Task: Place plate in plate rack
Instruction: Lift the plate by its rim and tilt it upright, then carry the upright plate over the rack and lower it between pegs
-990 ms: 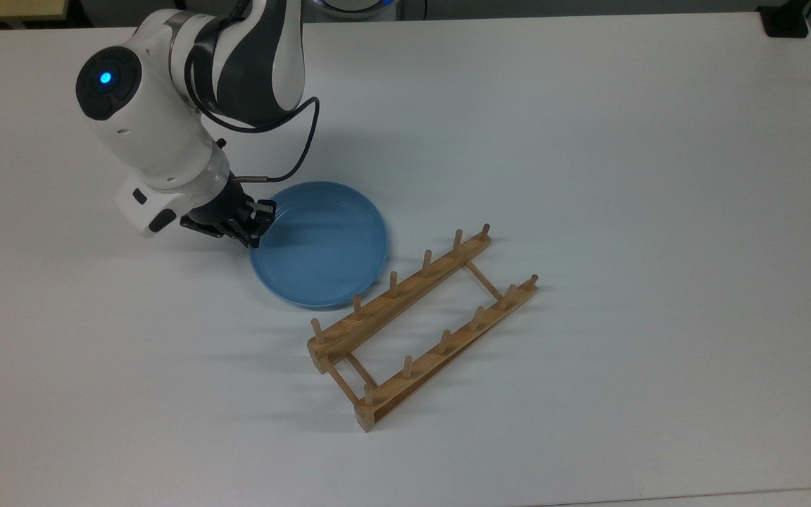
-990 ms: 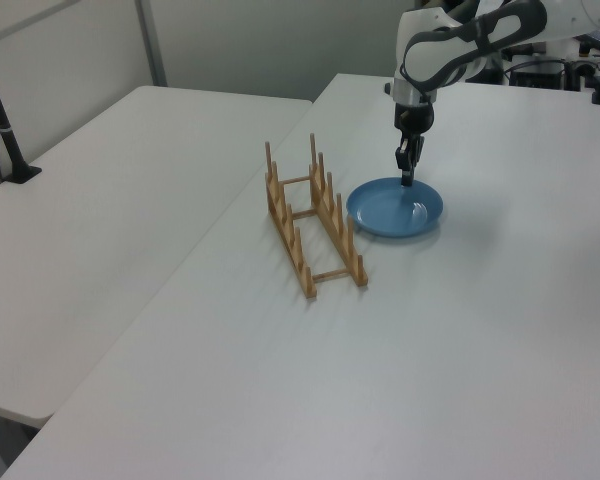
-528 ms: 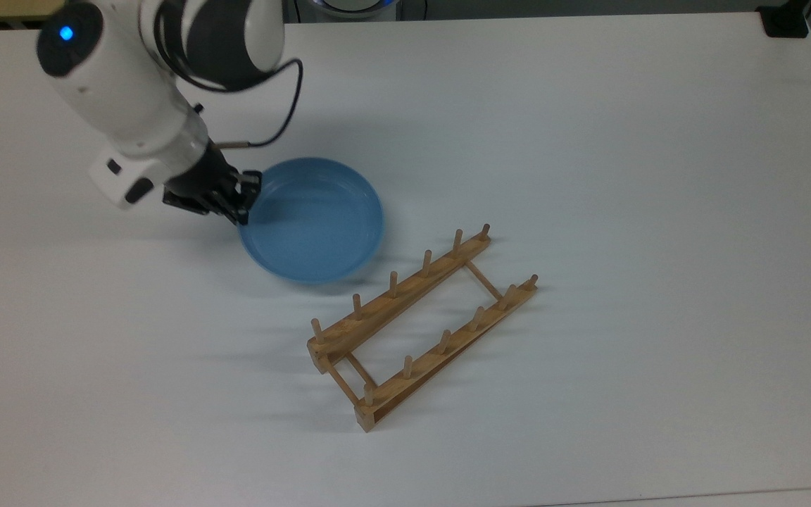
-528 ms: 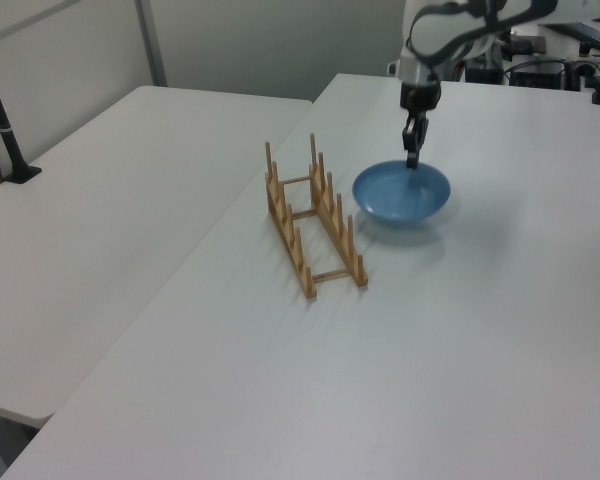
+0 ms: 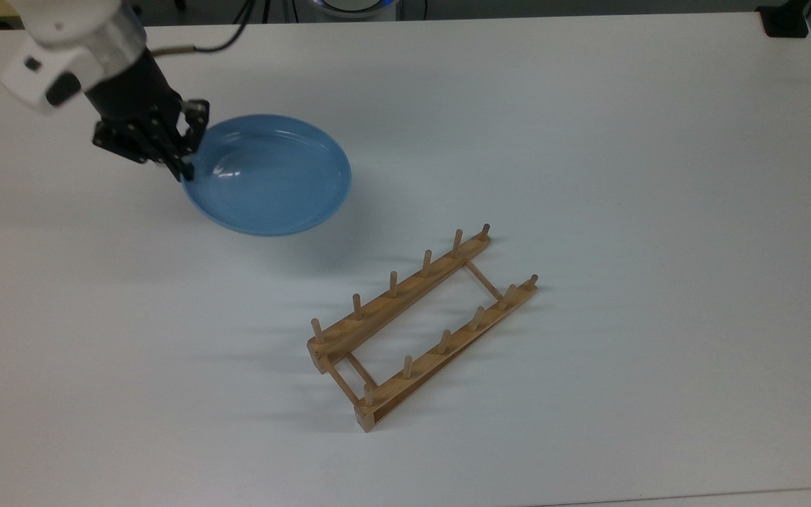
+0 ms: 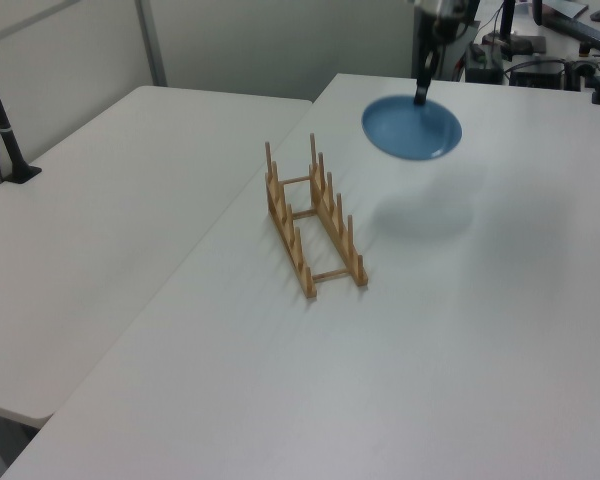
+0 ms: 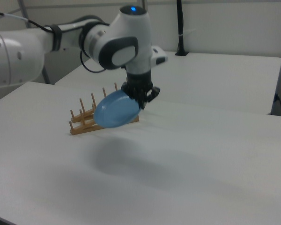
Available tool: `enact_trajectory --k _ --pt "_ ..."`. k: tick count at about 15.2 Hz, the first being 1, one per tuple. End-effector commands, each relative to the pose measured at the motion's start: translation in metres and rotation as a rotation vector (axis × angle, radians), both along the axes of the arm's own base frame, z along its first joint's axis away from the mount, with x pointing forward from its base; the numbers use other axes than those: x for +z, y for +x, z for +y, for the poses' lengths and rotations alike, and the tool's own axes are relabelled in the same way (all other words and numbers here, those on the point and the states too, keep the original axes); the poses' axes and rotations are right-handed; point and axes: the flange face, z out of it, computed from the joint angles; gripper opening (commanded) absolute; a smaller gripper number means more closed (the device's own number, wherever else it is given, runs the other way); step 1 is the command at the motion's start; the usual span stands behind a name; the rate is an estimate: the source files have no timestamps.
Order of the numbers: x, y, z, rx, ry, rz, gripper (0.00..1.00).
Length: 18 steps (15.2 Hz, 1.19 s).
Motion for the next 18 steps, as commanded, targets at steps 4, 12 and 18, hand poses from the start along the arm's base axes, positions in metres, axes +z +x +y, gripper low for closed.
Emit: enact_trajectory --k 4,12,18 --pt "0.119 0.005 0.055 0.126 -0.273 -0.330 0.00" --pt "0.154 0.014 0.146 0.114 -0.549 -0.486 0.00" --pt "0.145 0.013 0.241 0.086 -0.694 -0.546 0.00"
